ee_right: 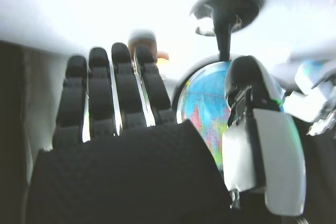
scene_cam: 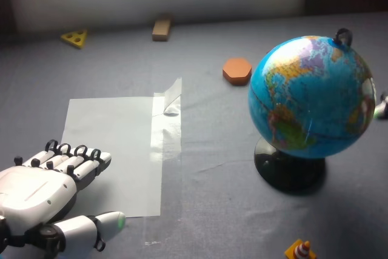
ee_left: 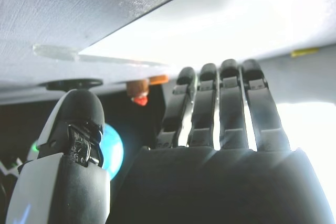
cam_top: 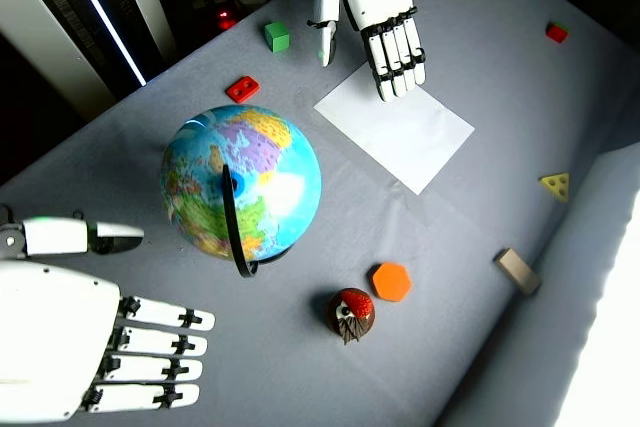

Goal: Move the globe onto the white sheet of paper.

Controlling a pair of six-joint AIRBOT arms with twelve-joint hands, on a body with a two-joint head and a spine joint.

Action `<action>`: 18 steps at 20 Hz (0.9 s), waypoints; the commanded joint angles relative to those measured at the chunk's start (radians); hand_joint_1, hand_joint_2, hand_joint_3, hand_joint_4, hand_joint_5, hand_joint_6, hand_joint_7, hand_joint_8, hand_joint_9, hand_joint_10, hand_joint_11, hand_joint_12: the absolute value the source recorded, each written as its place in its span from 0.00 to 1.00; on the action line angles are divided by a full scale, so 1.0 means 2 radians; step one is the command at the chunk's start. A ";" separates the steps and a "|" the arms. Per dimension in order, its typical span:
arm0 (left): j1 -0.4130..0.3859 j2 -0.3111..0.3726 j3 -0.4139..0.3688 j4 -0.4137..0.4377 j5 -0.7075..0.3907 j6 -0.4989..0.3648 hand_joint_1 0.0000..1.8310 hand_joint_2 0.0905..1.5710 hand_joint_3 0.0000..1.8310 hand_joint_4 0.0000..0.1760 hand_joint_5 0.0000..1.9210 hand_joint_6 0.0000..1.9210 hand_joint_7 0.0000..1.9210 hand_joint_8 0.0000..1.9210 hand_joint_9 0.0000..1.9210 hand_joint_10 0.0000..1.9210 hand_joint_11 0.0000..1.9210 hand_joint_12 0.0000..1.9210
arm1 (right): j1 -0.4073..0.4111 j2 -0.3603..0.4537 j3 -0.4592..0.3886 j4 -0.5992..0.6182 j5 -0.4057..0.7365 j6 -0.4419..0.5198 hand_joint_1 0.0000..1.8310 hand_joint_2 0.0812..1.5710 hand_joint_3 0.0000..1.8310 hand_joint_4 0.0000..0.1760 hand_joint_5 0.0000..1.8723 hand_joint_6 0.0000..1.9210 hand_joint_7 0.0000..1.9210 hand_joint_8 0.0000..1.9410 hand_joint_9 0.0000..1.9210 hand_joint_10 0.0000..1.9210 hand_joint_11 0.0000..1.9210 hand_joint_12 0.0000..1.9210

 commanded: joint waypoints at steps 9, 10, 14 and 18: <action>-0.006 -0.001 0.001 0.012 -0.047 -0.002 0.00 0.76 0.00 0.00 0.02 0.00 0.03 0.00 0.03 0.00 0.00 0.06 | -0.021 -0.037 0.037 0.236 0.023 -0.298 0.00 0.72 0.00 0.00 0.08 0.00 0.08 0.00 0.06 0.00 0.00 0.05; -0.006 -0.001 0.001 0.012 -0.047 -0.002 0.00 0.76 0.00 0.00 0.02 0.00 0.02 0.00 0.03 0.00 0.00 0.05 | -0.028 -0.045 0.043 0.236 0.023 -0.303 0.00 0.72 0.00 0.00 0.07 0.00 0.08 0.00 0.06 0.00 0.00 0.05; -0.006 0.000 0.001 0.011 -0.047 -0.004 0.00 0.76 0.00 0.00 0.02 0.00 0.02 0.00 0.03 0.00 0.00 0.05 | -0.046 -0.067 0.057 0.262 0.039 -0.341 0.00 0.72 0.00 0.00 0.07 0.00 0.08 0.00 0.06 0.00 0.00 0.05; -0.007 0.002 0.002 0.012 -0.035 -0.006 0.00 0.76 0.00 0.00 0.02 0.00 0.03 0.00 0.03 0.00 0.00 0.06 | -0.046 -0.069 0.057 0.294 0.073 -0.384 0.00 0.72 0.00 0.00 0.08 0.00 0.08 0.00 0.06 0.00 0.00 0.08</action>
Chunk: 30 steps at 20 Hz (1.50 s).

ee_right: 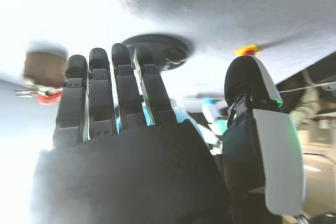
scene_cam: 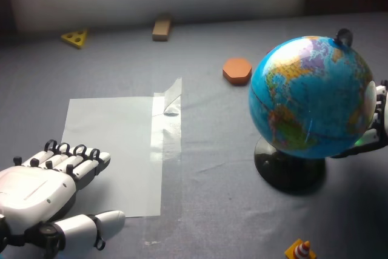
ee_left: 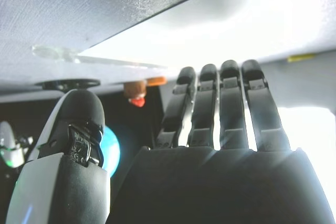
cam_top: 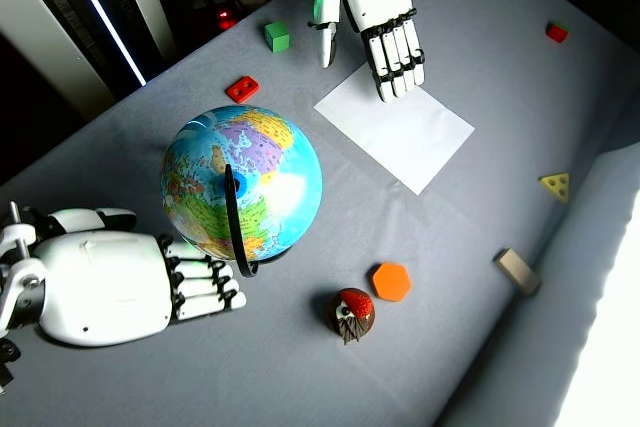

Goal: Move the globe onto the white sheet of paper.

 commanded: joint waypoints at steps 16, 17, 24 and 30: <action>-0.005 0.004 0.002 0.019 -0.036 -0.010 0.00 0.76 0.00 0.00 0.03 0.00 0.03 0.00 0.04 0.00 0.00 0.11 | -0.011 -0.047 0.005 0.032 -0.024 -0.033 0.00 0.72 0.00 0.00 0.11 0.01 0.12 0.01 0.08 0.01 0.00 0.13; -0.006 0.004 0.002 0.019 -0.036 -0.010 0.00 0.76 0.00 0.00 0.03 0.00 0.03 0.00 0.04 0.00 0.00 0.12 | -0.011 -0.050 0.006 0.032 -0.025 -0.033 0.00 0.72 0.00 0.00 0.11 0.01 0.12 0.01 0.08 0.01 0.00 0.13; -0.001 0.005 0.001 0.016 -0.032 -0.021 0.00 0.76 0.00 0.00 0.03 0.00 0.03 0.00 0.04 0.00 0.00 0.12 | -0.020 -0.087 0.007 0.051 -0.053 -0.030 0.00 0.72 0.00 0.00 0.10 0.00 0.11 0.00 0.08 0.00 0.00 0.14; -0.003 0.008 0.003 0.008 -0.032 -0.024 0.00 0.76 0.00 0.00 0.02 0.00 0.03 0.00 0.04 0.00 0.00 0.12 | -0.024 -0.150 0.024 0.050 -0.066 -0.012 0.00 0.72 0.00 0.00 0.10 0.00 0.12 0.00 0.09 0.01 0.00 0.14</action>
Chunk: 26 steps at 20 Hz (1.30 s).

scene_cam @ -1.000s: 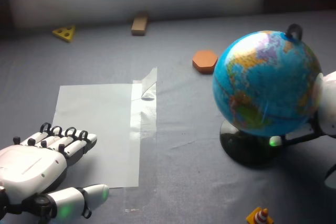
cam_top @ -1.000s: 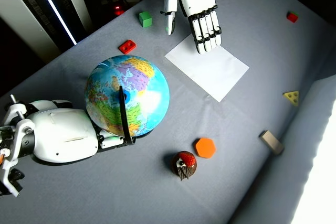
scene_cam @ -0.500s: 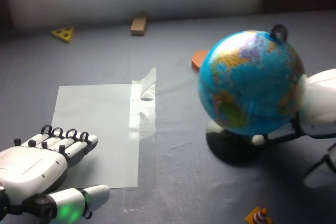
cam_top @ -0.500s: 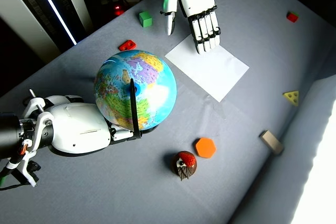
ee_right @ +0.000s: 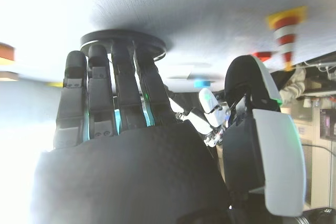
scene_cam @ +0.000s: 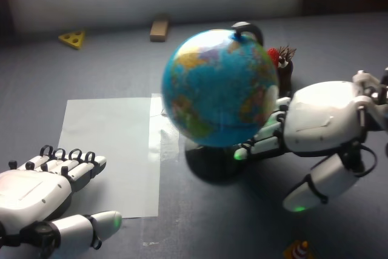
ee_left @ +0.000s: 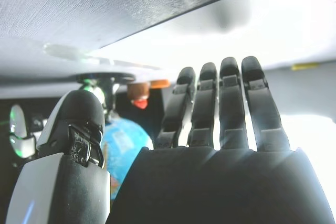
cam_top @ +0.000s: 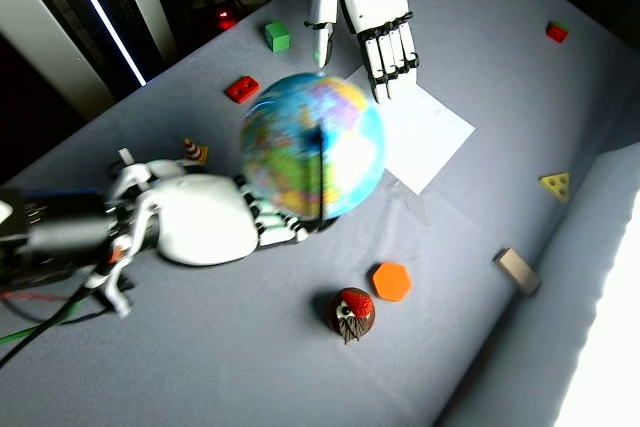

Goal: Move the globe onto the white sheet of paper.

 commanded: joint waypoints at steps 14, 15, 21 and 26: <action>0.002 0.000 -0.008 0.018 -0.046 0.001 0.00 0.76 0.00 0.00 0.02 0.00 0.02 0.00 0.04 0.00 0.00 0.11 | 0.010 -0.098 0.011 -0.017 -0.059 0.008 0.00 0.72 0.00 0.00 0.10 0.01 0.11 0.00 0.08 0.00 0.00 0.13; 0.003 0.000 -0.008 0.018 -0.046 0.000 0.00 0.76 0.00 0.00 0.02 0.00 0.02 0.00 0.04 0.00 0.00 0.11 | 0.012 -0.104 0.011 -0.017 -0.065 0.009 0.00 0.72 0.00 0.00 0.10 0.01 0.11 0.00 0.08 0.00 0.00 0.13; 0.006 0.000 -0.009 0.015 -0.046 -0.002 0.00 0.76 0.00 0.00 0.02 0.00 0.03 0.00 0.04 0.00 0.00 0.11 | 0.023 -0.134 0.011 -0.017 -0.098 0.021 0.00 0.72 0.00 0.00 0.09 0.00 0.13 0.00 0.08 0.00 0.00 0.13; 0.008 0.001 -0.012 0.012 -0.046 -0.003 0.00 0.76 0.00 0.00 0.02 0.00 0.03 0.00 0.03 0.00 0.00 0.10 | 0.030 -0.160 0.018 -0.017 -0.127 0.038 0.00 0.72 0.00 0.00 0.10 0.00 0.13 0.00 0.08 0.00 0.00 0.13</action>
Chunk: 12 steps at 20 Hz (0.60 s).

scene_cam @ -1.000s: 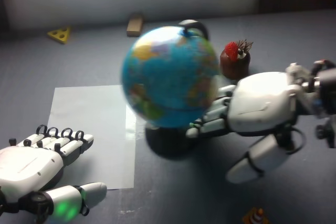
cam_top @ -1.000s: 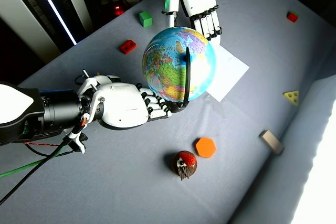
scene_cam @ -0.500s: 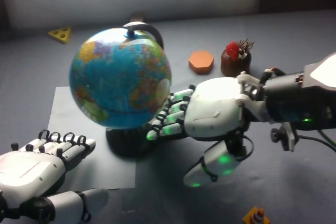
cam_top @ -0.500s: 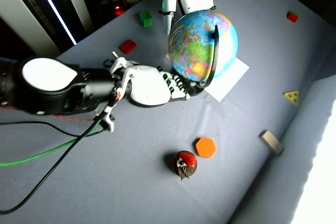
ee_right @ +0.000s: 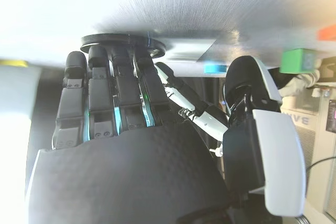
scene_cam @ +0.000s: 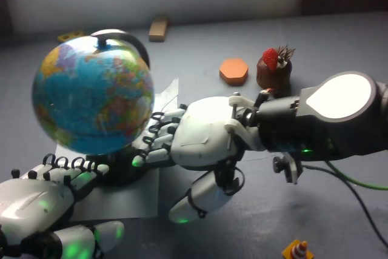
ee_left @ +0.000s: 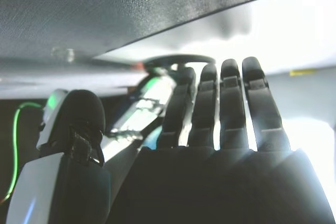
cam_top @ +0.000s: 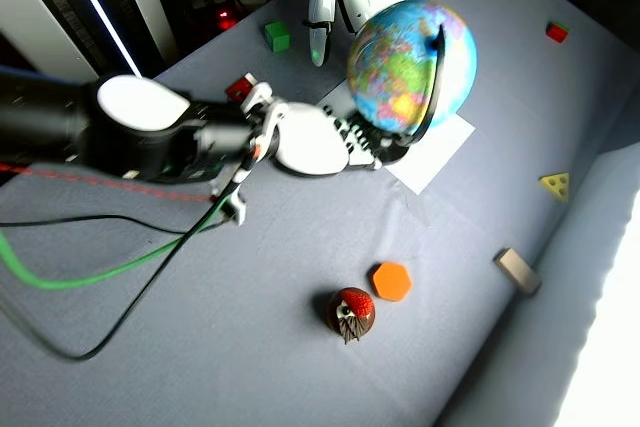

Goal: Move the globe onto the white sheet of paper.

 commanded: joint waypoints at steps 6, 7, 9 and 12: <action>0.007 0.007 -0.005 0.007 -0.048 -0.003 0.00 0.76 0.00 0.00 0.02 0.00 0.03 0.00 0.03 0.00 0.00 0.11 | -0.003 -0.005 0.008 0.000 0.015 0.003 0.00 0.72 0.00 0.00 0.10 0.00 0.13 0.00 0.08 0.00 0.00 0.13; 0.009 0.009 -0.007 0.007 -0.050 -0.003 0.00 0.76 0.00 0.00 0.02 0.00 0.03 0.00 0.03 0.00 0.00 0.11 | 0.001 -0.002 0.008 0.001 0.027 0.006 0.00 0.72 0.00 0.00 0.10 0.00 0.13 0.00 0.08 0.00 0.00 0.13; 0.011 0.013 -0.010 0.003 -0.052 -0.003 0.00 0.76 0.00 0.00 0.02 0.00 0.03 0.00 0.03 0.00 0.00 0.11 | 0.010 0.007 0.007 0.001 0.046 0.017 0.00 0.72 0.00 0.00 0.10 0.00 0.12 0.00 0.08 0.00 0.00 0.12; 0.013 0.028 -0.022 0.003 -0.055 -0.003 0.00 0.76 0.00 0.00 0.02 0.00 0.03 0.00 0.03 0.00 0.00 0.10 | 0.028 0.027 0.001 0.001 0.063 0.031 0.00 0.72 0.00 0.00 0.10 0.00 0.12 0.00 0.08 0.00 0.00 0.12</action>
